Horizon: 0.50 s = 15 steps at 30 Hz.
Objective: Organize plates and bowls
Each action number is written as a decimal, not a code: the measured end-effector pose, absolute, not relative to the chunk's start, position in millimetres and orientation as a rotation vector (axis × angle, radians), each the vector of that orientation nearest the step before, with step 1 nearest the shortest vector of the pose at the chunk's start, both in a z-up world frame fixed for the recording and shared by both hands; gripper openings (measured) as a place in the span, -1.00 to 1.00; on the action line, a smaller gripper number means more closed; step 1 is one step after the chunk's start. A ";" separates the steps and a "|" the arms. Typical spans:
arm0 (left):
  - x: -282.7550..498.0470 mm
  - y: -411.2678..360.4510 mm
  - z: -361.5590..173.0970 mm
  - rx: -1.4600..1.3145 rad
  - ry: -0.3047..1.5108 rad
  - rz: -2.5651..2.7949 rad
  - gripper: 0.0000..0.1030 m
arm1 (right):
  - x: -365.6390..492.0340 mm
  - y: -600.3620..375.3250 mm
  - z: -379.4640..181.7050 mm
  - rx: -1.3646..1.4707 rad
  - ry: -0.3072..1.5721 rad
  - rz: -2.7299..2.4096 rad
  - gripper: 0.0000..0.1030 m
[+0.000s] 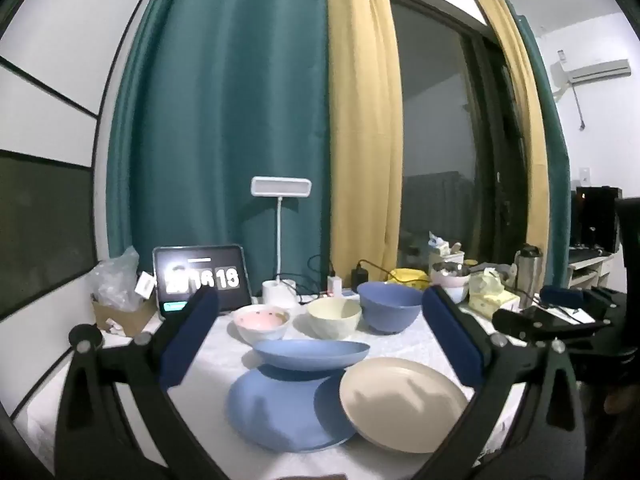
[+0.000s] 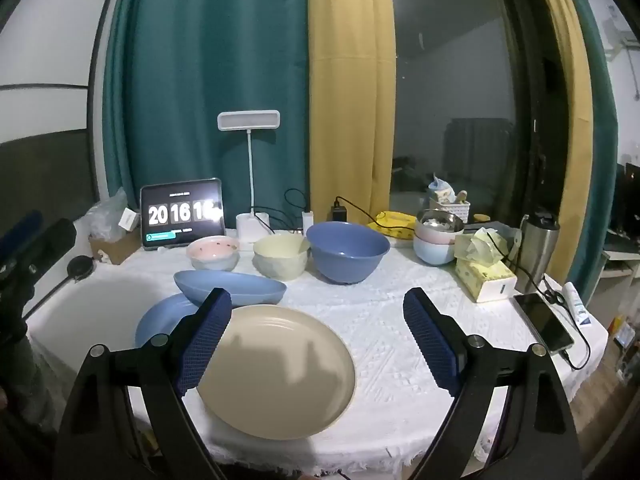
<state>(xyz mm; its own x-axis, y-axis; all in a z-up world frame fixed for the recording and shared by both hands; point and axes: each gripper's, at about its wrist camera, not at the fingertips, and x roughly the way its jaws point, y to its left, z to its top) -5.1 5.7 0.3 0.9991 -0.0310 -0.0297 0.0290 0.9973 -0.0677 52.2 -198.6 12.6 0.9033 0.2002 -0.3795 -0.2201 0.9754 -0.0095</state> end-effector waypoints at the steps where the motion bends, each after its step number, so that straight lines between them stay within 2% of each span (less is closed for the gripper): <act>1: -5.4 9.0 -0.7 -0.070 0.047 -0.021 0.98 | 52.0 -198.1 12.6 -0.053 0.386 0.215 0.76; 7: 5.7 0.2 -0.1 -0.015 0.116 -0.014 0.98 | 49.6 -199.8 12.9 -0.025 0.373 0.217 0.76; 15: 6.7 -4.0 -3.4 -0.021 0.118 -0.019 0.98 | 51.0 -197.2 11.5 -0.034 0.384 0.214 0.76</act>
<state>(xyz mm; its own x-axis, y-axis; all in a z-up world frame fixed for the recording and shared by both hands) 6.7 -4.0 -3.4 0.9929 -0.0203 -0.1171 0.0178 0.9996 -0.0225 51.0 -197.2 11.5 0.9051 0.2003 -0.3750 -0.2133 0.9770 0.0070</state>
